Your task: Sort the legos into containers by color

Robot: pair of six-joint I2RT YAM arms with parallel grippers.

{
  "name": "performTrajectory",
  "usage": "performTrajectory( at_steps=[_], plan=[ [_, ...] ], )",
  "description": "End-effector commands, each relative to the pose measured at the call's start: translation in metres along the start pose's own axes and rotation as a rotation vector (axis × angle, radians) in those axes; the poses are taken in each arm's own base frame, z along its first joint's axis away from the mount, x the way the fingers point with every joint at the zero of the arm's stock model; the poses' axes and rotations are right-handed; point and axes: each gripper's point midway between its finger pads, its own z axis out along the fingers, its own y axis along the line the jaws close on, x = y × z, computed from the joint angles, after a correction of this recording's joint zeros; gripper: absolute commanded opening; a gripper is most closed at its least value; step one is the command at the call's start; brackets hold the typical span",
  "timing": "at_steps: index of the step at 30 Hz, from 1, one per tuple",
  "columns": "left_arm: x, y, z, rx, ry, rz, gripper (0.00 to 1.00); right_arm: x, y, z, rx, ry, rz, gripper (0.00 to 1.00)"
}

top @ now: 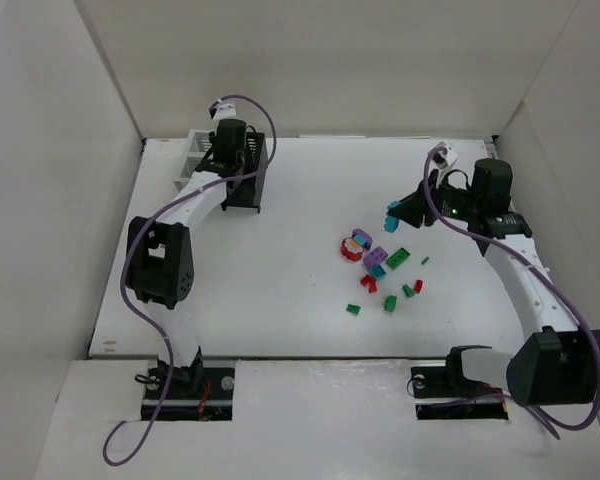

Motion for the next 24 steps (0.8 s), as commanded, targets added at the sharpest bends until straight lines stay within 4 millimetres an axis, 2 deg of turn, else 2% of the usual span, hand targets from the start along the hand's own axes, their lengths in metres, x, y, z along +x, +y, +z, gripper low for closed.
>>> performTrajectory(
  at_steps=[1,3,8,12,17,19,20,21,24],
  plan=[
    [-0.047,0.019,-0.009,-0.05,-0.111,-0.086,0.14,-0.021,-0.003,-0.008,0.057,-0.029,-0.075,0.0],
    [-0.04,0.023,-0.006,-0.048,-0.099,-0.085,0.14,-0.021,-0.006,-0.008,0.071,-0.029,-0.075,0.0],
    [-0.034,0.021,-0.005,-0.034,-0.084,-0.081,0.37,-0.019,-0.008,-0.007,0.071,-0.022,-0.066,0.0],
    [-0.025,0.021,-0.002,-0.03,-0.062,-0.063,0.38,-0.019,-0.008,-0.007,0.071,-0.022,-0.066,0.0],
    [-0.017,0.022,-0.003,-0.03,-0.03,-0.052,0.56,-0.019,-0.008,-0.007,0.071,-0.022,-0.066,0.0],
    [-0.02,0.019,-0.006,-0.012,-0.034,-0.055,0.61,-0.019,-0.008,-0.007,0.071,-0.022,-0.066,0.0],
    [-0.021,0.02,-0.01,-0.011,-0.036,-0.056,0.66,-0.019,-0.008,-0.007,0.071,-0.022,-0.066,0.0],
    [-0.03,0.018,-0.017,0.006,-0.054,-0.063,0.73,-0.019,-0.008,-0.007,0.071,-0.022,-0.066,0.0],
    [-0.029,0.015,-0.028,0.041,-0.047,-0.063,0.85,-0.022,-0.009,-0.005,0.071,-0.04,-0.062,0.0]
  ],
)
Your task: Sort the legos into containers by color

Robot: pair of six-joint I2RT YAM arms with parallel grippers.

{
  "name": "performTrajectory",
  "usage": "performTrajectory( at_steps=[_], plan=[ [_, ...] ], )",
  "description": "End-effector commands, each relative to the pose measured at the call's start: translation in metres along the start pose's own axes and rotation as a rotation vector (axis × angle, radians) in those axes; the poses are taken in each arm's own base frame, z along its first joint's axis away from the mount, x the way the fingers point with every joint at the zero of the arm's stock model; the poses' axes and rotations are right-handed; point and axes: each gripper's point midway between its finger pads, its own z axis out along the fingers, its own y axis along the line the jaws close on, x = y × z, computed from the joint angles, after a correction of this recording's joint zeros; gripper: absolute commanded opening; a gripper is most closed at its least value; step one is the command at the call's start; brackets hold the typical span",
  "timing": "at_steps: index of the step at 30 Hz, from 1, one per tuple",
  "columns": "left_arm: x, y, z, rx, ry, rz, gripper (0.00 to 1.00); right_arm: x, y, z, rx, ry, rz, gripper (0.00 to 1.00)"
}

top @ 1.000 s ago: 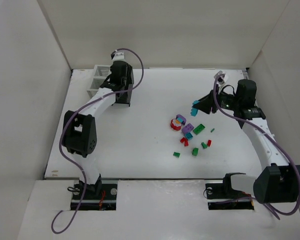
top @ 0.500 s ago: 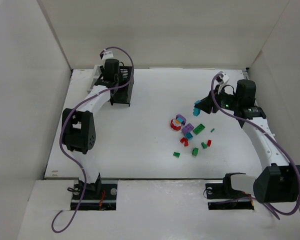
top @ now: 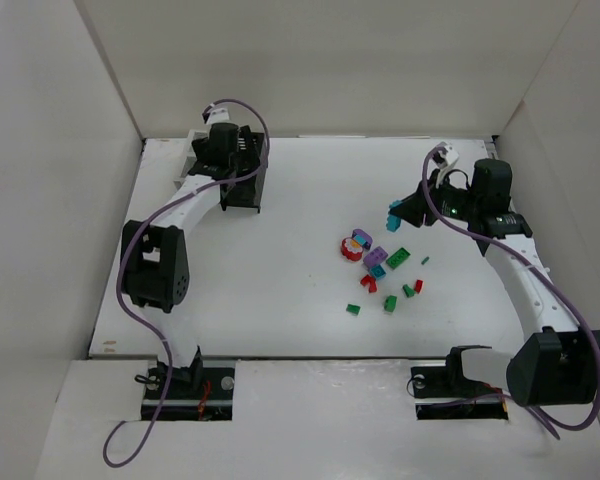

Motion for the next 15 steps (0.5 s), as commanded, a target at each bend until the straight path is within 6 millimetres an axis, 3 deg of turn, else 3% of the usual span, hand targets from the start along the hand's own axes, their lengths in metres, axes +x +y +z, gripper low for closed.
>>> performTrajectory(
  at_steps=[1,3,4,7,8,9,11,12,13,15],
  plan=[
    [-0.041,-0.008,-0.039,0.078,-0.09,-0.026,0.97,-0.026,0.002,-0.004,0.007,-0.06,-0.048,0.0],
    [-0.039,-0.009,-0.049,0.109,-0.085,-0.015,1.0,-0.027,0.0,-0.003,0.016,-0.07,-0.048,0.0],
    [-0.049,-0.015,-0.063,0.14,-0.113,-0.007,1.0,-0.029,0.0,-0.003,0.016,-0.077,-0.041,0.0],
    [-0.037,-0.036,-0.085,0.281,-0.101,0.069,1.0,-0.035,0.002,-0.002,-0.003,-0.104,-0.044,0.0],
    [-0.044,-0.05,-0.101,0.363,-0.128,0.087,1.0,-0.031,0.001,0.001,-0.005,-0.1,-0.003,0.0],
    [-0.026,-0.071,-0.117,0.529,-0.085,0.125,1.0,-0.037,0.005,0.002,-0.029,-0.121,-0.008,0.0],
    [-0.02,-0.097,-0.154,0.758,-0.115,0.204,1.0,-0.041,0.011,0.005,-0.083,-0.143,0.025,0.0],
    [-0.008,-0.111,-0.17,0.882,-0.134,0.233,1.0,-0.053,0.014,0.01,-0.128,-0.19,0.05,0.0],
    [0.003,-0.129,-0.2,1.068,-0.13,0.265,1.0,-0.049,0.033,0.014,-0.231,-0.186,0.055,0.0],
    [0.004,-0.149,-0.236,1.229,-0.172,0.244,1.0,-0.056,0.052,0.021,-0.324,-0.202,0.088,0.0]
  ],
)
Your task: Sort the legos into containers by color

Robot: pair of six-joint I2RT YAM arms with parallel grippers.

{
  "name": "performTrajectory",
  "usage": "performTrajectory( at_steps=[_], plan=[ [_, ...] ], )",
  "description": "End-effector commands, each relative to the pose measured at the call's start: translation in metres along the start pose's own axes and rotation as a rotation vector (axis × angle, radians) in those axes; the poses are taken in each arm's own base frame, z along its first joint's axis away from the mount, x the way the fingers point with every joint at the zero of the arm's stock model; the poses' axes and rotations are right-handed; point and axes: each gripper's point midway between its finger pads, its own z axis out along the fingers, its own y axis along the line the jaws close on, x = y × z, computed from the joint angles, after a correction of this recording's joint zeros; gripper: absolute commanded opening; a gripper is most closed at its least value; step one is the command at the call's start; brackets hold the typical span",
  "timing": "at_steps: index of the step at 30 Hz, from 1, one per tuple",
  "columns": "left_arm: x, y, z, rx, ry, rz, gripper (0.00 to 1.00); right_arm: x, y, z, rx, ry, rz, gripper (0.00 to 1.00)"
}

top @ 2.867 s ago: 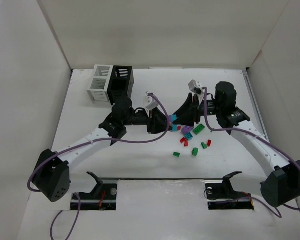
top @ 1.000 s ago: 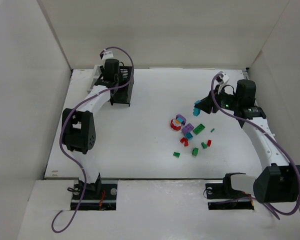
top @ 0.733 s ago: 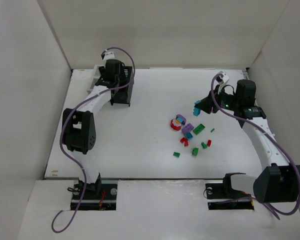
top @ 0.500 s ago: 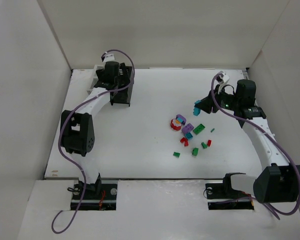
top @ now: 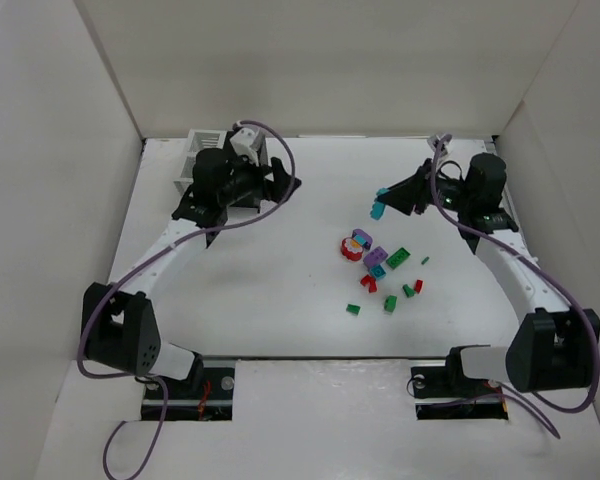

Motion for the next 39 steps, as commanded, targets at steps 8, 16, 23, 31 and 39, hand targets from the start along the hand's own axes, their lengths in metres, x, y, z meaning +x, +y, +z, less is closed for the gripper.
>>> performTrajectory(
  at_steps=[8,16,23,31,39],
  plan=[
    [-0.001,-0.176,-0.026,0.754,-0.038,0.117,1.0,-0.033,0.117,0.041,-0.473,-0.053,-0.145,0.0],
    [0.01,-0.191,-0.029,0.808,-0.011,0.109,1.0,-0.034,0.142,0.049,-0.534,-0.045,-0.154,0.0],
    [0.009,-0.203,-0.045,0.911,-0.021,0.141,1.0,-0.033,0.137,0.049,-0.531,-0.037,-0.148,0.0],
    [0.011,-0.208,-0.06,0.963,-0.031,0.19,1.0,-0.032,0.13,0.034,-0.517,-0.045,-0.178,0.0],
    [0.008,-0.216,-0.053,1.017,-0.001,0.171,1.0,-0.035,0.141,0.045,-0.552,-0.045,-0.203,0.0]
  ],
)
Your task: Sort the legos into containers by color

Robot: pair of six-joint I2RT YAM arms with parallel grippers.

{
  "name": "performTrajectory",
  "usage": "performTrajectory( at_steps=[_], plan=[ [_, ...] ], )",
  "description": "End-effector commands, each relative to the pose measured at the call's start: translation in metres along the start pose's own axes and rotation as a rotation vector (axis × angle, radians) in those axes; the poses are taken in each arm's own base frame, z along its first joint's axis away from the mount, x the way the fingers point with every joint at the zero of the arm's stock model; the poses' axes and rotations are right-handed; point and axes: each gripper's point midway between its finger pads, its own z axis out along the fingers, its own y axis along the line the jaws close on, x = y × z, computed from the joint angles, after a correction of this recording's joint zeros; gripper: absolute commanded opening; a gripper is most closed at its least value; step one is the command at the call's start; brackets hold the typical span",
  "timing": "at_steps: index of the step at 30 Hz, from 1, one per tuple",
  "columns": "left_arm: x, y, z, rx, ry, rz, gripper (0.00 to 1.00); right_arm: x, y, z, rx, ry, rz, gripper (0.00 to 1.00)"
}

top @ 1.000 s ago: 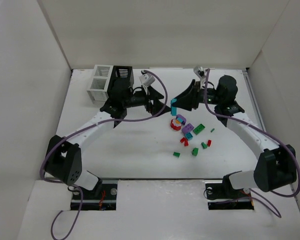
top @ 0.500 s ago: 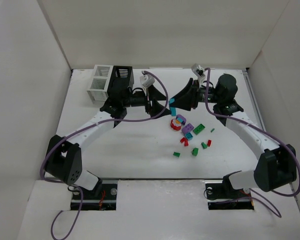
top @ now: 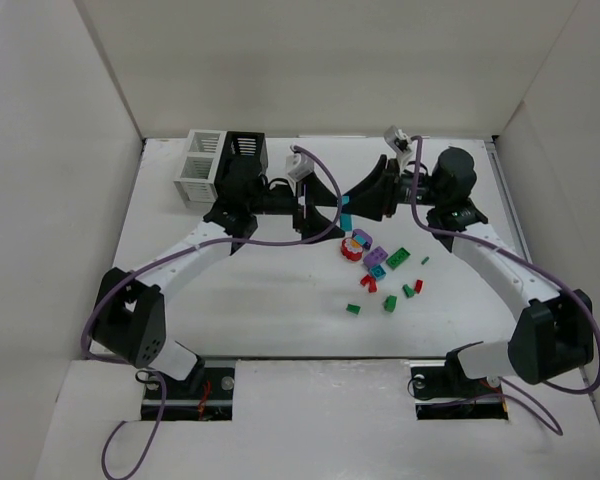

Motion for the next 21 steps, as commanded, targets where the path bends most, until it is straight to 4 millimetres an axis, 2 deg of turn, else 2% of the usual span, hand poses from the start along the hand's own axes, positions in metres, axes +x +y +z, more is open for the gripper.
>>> performTrajectory(
  at_steps=[1,5,7,9,10,13,14,15,18,21],
  plan=[
    [-0.025,-0.015,0.008,0.081,-0.03,0.083,1.0,-0.023,0.017,0.008,-0.062,-0.024,-0.128,0.0],
    [-0.03,-0.015,0.009,0.082,-0.034,0.074,1.0,-0.022,0.017,0.011,-0.072,-0.02,-0.135,0.0],
    [-0.034,-0.016,0.01,0.084,-0.038,0.082,0.93,-0.023,0.019,0.016,-0.084,-0.017,-0.136,0.0],
    [-0.034,-0.016,0.01,0.084,-0.038,0.082,0.8,-0.024,0.017,0.016,-0.074,-0.022,-0.136,0.0],
    [-0.03,-0.015,0.01,0.091,-0.031,0.074,0.62,-0.024,0.017,0.016,-0.074,-0.022,-0.136,0.0],
    [-0.03,-0.015,0.01,0.091,-0.031,0.074,0.4,-0.026,0.02,0.016,-0.084,-0.021,-0.144,0.0],
    [-0.032,-0.015,0.011,0.093,-0.037,0.078,0.29,-0.026,0.02,0.016,-0.084,-0.021,-0.144,0.0],
    [-0.037,-0.018,0.009,0.096,-0.047,0.097,0.25,-0.026,0.02,0.016,-0.084,-0.021,-0.144,0.0],
    [-0.034,-0.019,0.008,0.086,-0.046,0.089,0.18,-0.024,0.016,0.013,-0.074,-0.02,-0.136,0.0],
    [-0.039,-0.018,0.008,0.067,-0.063,0.104,0.13,-0.025,0.013,0.011,-0.065,-0.023,-0.137,0.15]
  ],
)
